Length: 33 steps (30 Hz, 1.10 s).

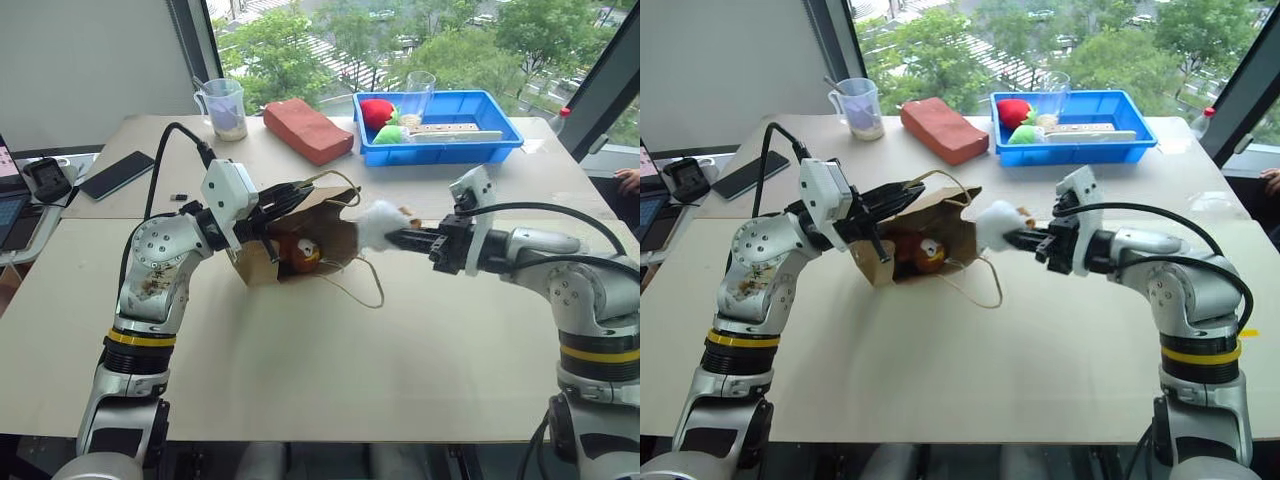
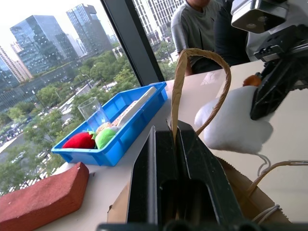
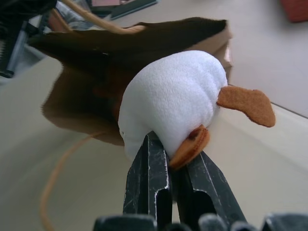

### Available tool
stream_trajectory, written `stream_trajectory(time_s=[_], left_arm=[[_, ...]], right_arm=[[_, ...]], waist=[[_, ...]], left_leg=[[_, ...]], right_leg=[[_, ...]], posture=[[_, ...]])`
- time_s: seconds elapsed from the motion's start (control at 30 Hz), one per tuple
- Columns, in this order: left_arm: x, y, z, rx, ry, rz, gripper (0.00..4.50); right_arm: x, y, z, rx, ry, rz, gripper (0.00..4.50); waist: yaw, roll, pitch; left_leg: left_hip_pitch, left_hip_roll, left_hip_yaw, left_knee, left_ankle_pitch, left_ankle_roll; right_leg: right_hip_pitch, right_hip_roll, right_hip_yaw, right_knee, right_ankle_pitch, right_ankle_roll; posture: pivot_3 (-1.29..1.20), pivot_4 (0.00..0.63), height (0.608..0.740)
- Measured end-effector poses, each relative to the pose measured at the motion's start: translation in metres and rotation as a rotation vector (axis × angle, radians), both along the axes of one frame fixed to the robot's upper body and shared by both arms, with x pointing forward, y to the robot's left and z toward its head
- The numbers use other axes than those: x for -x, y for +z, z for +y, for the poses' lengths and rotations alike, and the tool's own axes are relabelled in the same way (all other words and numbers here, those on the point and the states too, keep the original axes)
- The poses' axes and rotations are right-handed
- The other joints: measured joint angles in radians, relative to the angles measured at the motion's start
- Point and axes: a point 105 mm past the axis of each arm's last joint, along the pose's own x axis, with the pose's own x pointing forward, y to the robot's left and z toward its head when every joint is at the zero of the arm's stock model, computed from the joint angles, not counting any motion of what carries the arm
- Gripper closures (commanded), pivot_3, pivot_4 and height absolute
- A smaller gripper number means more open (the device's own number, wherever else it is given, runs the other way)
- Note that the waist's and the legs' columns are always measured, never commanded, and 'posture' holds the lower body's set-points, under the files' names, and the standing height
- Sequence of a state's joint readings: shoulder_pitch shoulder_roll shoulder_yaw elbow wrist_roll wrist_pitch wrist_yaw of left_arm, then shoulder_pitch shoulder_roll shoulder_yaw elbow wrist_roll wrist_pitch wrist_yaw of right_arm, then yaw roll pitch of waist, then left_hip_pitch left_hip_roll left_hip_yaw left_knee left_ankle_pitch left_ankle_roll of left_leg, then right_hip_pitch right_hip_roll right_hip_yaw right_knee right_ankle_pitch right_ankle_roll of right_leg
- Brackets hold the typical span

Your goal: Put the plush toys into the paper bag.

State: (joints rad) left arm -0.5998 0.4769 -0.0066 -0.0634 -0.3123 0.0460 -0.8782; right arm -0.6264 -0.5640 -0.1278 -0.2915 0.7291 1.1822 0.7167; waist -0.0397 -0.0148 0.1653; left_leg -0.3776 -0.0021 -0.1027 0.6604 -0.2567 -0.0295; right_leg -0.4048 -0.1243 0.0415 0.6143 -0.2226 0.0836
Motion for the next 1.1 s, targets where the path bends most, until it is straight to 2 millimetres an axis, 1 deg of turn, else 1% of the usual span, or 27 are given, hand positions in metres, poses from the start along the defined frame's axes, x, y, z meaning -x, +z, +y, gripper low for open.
stream_trajectory(time_s=[0.07, 0.13, 0.23, 0.3, 0.37, 0.47, 0.63, 0.7, 0.77, 0.83, 0.93, 1.03, 1.1], left_arm=[[0.001, 0.0, -0.004, -0.001, -0.015, -0.002, 4.5], [0.001, 0.002, -0.006, -0.002, -0.023, -0.008, 4.5], [0.002, 0.003, -0.009, 0.005, -0.033, -0.011, 4.5], [0.002, 0.002, -0.012, 0.013, -0.045, -0.009, 4.5], [0.003, 0.002, -0.016, 0.012, -0.057, -0.007, 4.5], [0.003, 0.002, -0.016, 0.011, -0.058, -0.007, 4.5], [0.003, 0.002, -0.016, 0.011, -0.06, -0.008, 4.5], [0.004, 0.001, -0.016, 0.009, -0.064, -0.007, 4.5], [0.004, 0.001, -0.017, 0.007, -0.071, -0.006, 4.5], [0.005, 0.001, -0.017, 0.004, -0.077, -0.002, 4.5], [0.006, 0.001, -0.018, 0.002, -0.083, 0.0, 4.5], [0.005, 0.001, -0.018, 0.001, -0.083, 0.002, 4.5], [0.005, 0.001, -0.017, -0.001, -0.078, 0.001, 4.5]], right_arm=[[0.005, 0.004, 0.013, -0.03, 0.043, 0.015, 4.49], [0.005, 0.005, 0.021, -0.036, 0.046, 0.014, 4.49], [0.003, -0.007, 0.039, -0.034, 0.062, 0.049, 4.49], [-0.003, -0.013, 0.052, -0.032, 0.06, 0.067, 4.49], [-0.012, -0.015, 0.061, -0.027, 0.04, 0.057, 4.49], [-0.024, -0.016, 0.069, -0.029, 0.003, 0.04, 4.49], [-0.039, -0.01, 0.085, -0.084, -0.043, 0.015, 4.49], [-0.047, -0.012, 0.088, -0.099, -0.079, 0.017, 4.49], [-0.056, -0.019, 0.088, -0.102, -0.122, 0.026, 4.49], [-0.061, -0.026, 0.089, -0.097, -0.14, 0.04, 4.49], [-0.058, -0.029, 0.097, -0.1, -0.109, 0.05, 4.49], [-0.048, -0.028, 0.108, -0.118, -0.013, 0.058, 4.49], [-0.04, -0.023, 0.111, -0.121, 0.046, 0.047, 4.49]], waist=[[-0.001, 0.0, 0.0], [0.001, 0.0, 0.0], [-0.001, 0.0, 0.0], [-0.004, 0.0, 0.0], [-0.004, 0.0, 0.0], [-0.004, 0.0, 0.0], [-0.007, 0.0, 0.0], [-0.006, 0.0, 0.0], [-0.006, 0.0, 0.0], [-0.006, 0.0, 0.0], [-0.01, 0.001, 0.0], [-0.014, 0.001, 0.0], [-0.013, 0.001, 0.0]], left_leg=[[0.0, 0.0, 0.0, 0.0, 0.0, 0.0], [0.0, 0.0, 0.0, 0.0, 0.0, 0.0], [0.0, 0.0, 0.0, 0.0, 0.0, 0.0], [0.0, 0.0, 0.0, 0.0, 0.0, 0.0], [0.0, 0.0, 0.0, 0.0, 0.0, 0.0], [0.0, 0.0, -0.001, 0.0, 0.0, 0.0], [0.0, 0.0, -0.001, 0.0, 0.0, -0.001], [0.0, 0.0, -0.001, 0.0, 0.0, -0.001], [0.0, 0.0, -0.001, 0.0, 0.001, -0.001], [0.0, 0.0, -0.001, 0.0, 0.001, -0.001], [0.0, 0.0, -0.001, -0.001, 0.001, -0.001], [0.0, 0.0, -0.001, -0.001, 0.001, -0.001], [0.0, 0.0, -0.001, -0.001, 0.001, -0.001]], right_leg=[[0.0, 0.0, 0.0, 0.0, 0.0, 0.0], [0.0, 0.0, 0.0, 0.001, 0.0, 0.0], [0.0, 0.0, 0.0, 0.003, 0.0, 0.0], [-0.001, 0.0, 0.0, 0.006, 0.0, 0.0], [-0.001, 0.0, 0.0, 0.007, 0.0, 0.0], [-0.002, 0.0, 0.0, 0.009, 0.0, 0.0], [-0.003, 0.0, 0.0, 0.01, 0.0, 0.0], [-0.003, 0.0, 0.0, 0.01, 0.0, 0.0], [-0.003, 0.0, 0.0, 0.01, 0.0, 0.0], [-0.003, 0.0, 0.0, 0.01, 0.0, 0.0], [-0.004, 0.0, 0.0, 0.01, 0.0, 0.0], [-0.004, 0.0, 0.0, 0.011, 0.0, 0.0], [-0.004, 0.0, 0.0, 0.011, 0.0, 0.0]], posture=[[0.0, 0.15, 0.74], [0.0, 0.15, 0.74], [0.0, 0.15, 0.74], [0.0, 0.15, 0.74], [0.0, 0.15, 0.74], [0.0, 0.15, 0.74], [0.0, 0.15, 0.74], [0.0, 0.15, 0.74], [0.0, 0.15, 0.74], [0.0, 0.15, 0.74], [0.0, 0.15, 0.74], [0.0, 0.15, 0.74], [0.0, 0.15, 0.74]])
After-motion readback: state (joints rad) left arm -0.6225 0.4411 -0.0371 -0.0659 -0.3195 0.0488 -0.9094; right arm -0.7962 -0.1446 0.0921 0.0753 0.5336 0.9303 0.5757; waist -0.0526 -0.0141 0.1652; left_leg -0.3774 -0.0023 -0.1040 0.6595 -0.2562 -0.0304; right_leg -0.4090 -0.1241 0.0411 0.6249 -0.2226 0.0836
